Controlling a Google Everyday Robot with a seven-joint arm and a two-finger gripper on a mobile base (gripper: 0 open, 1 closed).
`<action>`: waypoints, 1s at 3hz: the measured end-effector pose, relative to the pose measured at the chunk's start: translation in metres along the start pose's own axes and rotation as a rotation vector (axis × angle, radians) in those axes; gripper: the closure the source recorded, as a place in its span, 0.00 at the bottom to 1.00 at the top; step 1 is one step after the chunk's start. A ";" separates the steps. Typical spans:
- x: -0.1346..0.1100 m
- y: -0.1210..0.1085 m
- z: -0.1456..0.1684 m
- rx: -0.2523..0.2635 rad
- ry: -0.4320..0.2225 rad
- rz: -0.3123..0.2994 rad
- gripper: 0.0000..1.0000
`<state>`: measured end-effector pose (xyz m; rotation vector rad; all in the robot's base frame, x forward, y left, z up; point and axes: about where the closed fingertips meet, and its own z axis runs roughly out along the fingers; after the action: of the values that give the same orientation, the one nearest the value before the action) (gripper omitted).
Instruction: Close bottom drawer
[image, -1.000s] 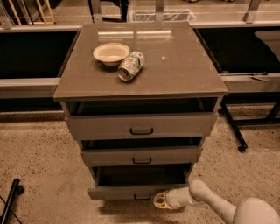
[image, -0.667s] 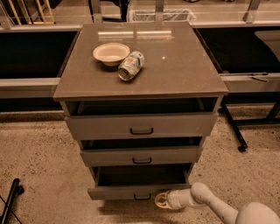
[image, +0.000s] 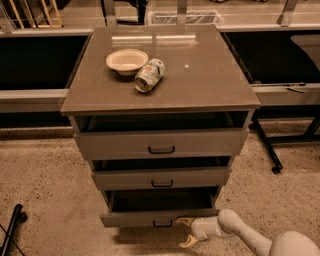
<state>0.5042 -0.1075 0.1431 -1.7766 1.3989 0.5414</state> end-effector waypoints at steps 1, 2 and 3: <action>0.000 0.000 0.000 0.000 0.000 0.000 0.00; 0.000 0.000 0.000 0.000 0.000 0.000 0.00; 0.009 0.000 0.002 0.001 0.043 -0.003 0.00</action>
Offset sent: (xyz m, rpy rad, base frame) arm 0.0000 0.0000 0.0000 0.0000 0.0000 0.0000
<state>0.5070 -0.1113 0.1346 -1.7992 1.4253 0.5035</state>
